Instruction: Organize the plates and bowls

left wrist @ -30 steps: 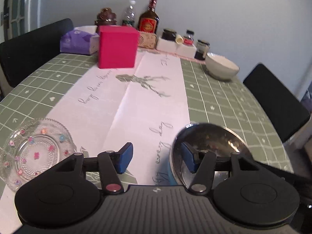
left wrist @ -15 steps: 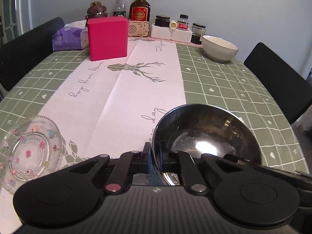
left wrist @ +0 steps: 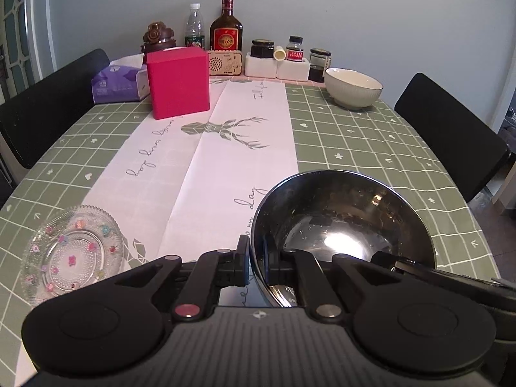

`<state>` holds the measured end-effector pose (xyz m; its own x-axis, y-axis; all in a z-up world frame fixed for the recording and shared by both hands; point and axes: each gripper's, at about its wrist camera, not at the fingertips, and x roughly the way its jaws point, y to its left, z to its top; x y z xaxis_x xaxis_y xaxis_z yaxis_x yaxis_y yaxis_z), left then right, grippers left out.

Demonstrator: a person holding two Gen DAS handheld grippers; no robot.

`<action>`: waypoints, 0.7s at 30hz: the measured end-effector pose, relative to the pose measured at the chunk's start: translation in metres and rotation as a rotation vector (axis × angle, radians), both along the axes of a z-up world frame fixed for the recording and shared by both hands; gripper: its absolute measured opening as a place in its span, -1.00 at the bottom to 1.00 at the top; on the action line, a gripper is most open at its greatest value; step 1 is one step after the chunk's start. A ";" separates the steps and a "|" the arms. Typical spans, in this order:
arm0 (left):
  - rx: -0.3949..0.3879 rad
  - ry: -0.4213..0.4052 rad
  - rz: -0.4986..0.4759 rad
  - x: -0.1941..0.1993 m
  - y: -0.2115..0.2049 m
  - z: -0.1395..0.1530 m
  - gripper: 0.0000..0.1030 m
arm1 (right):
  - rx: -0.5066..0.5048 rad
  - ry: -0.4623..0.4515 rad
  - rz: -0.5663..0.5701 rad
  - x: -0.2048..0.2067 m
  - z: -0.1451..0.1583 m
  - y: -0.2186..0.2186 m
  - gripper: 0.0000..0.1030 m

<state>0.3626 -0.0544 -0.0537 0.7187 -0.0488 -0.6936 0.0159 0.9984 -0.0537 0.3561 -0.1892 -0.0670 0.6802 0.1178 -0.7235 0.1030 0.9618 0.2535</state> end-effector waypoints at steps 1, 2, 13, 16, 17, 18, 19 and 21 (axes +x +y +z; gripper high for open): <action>0.005 -0.008 -0.002 -0.004 -0.001 0.005 -0.83 | 0.000 -0.005 0.000 -0.003 0.005 -0.001 -0.79; 0.012 -0.020 -0.007 -0.008 -0.003 0.010 -0.83 | -0.001 -0.012 0.000 -0.007 0.011 -0.001 -0.79; 0.058 -0.079 -0.040 -0.055 -0.008 0.075 -0.82 | 0.004 -0.052 0.015 -0.056 0.073 -0.007 -0.78; 0.072 -0.101 -0.041 -0.075 -0.005 0.093 -0.81 | -0.007 -0.071 0.022 -0.074 0.093 -0.004 -0.78; 0.079 -0.104 -0.043 -0.083 -0.004 0.099 -0.81 | -0.012 -0.076 0.033 -0.082 0.100 -0.002 -0.78; 0.083 -0.106 -0.042 -0.090 -0.003 0.104 -0.81 | -0.013 -0.079 0.042 -0.090 0.105 -0.001 -0.78; 0.086 -0.111 -0.039 -0.098 -0.002 0.109 -0.80 | -0.010 -0.078 0.048 -0.098 0.111 0.000 -0.78; 0.086 -0.124 -0.027 -0.119 0.000 0.118 -0.80 | -0.004 -0.083 0.052 -0.114 0.122 0.002 -0.78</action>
